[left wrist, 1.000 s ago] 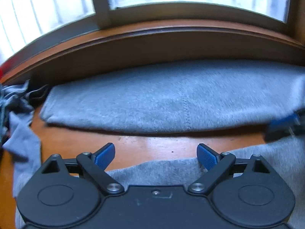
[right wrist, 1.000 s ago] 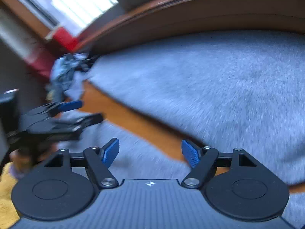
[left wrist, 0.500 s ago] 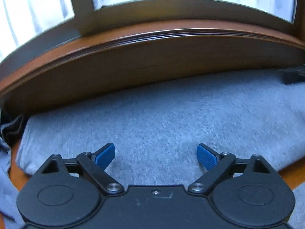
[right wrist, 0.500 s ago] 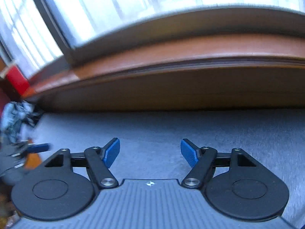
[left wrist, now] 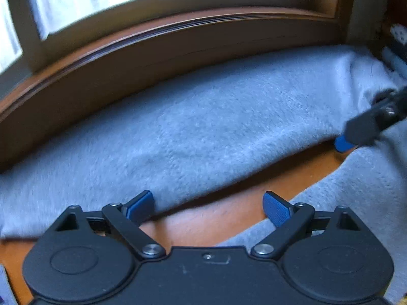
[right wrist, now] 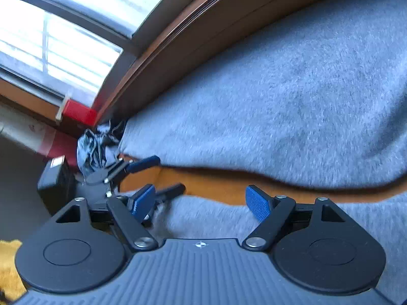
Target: Fold clothes
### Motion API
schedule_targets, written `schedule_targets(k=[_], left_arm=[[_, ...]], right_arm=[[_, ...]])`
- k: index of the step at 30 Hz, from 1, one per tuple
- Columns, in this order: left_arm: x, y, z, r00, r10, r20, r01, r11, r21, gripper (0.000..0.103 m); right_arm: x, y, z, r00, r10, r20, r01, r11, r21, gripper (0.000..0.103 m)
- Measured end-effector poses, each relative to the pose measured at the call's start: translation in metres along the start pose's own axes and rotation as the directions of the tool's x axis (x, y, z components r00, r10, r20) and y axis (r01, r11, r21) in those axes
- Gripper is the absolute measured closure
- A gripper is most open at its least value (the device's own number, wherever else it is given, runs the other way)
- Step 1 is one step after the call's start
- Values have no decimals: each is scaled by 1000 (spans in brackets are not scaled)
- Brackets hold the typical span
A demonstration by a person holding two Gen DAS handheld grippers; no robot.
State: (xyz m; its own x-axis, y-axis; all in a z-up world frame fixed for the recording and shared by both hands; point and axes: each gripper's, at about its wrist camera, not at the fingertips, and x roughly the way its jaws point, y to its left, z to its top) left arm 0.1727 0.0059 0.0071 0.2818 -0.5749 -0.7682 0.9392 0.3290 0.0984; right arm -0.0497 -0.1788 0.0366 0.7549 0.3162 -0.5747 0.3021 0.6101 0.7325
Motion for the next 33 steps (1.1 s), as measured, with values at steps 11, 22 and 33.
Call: schedule_targets(k=[11,22,33], left_arm=[[24,16,31,981,176,82,-175,984,-21,10],[45,32,40,957,277,81,-274,961,-50,8],[52,39,38,959,272,83,-266,961,-81,4]], right_arm=[[9,-13,53,984,5,178,8,997,-75,22],[-5,-30,65,958,-114,265,153,979,-133,22],[-38,15,-25,787,-513,343,583,435,-686,51]])
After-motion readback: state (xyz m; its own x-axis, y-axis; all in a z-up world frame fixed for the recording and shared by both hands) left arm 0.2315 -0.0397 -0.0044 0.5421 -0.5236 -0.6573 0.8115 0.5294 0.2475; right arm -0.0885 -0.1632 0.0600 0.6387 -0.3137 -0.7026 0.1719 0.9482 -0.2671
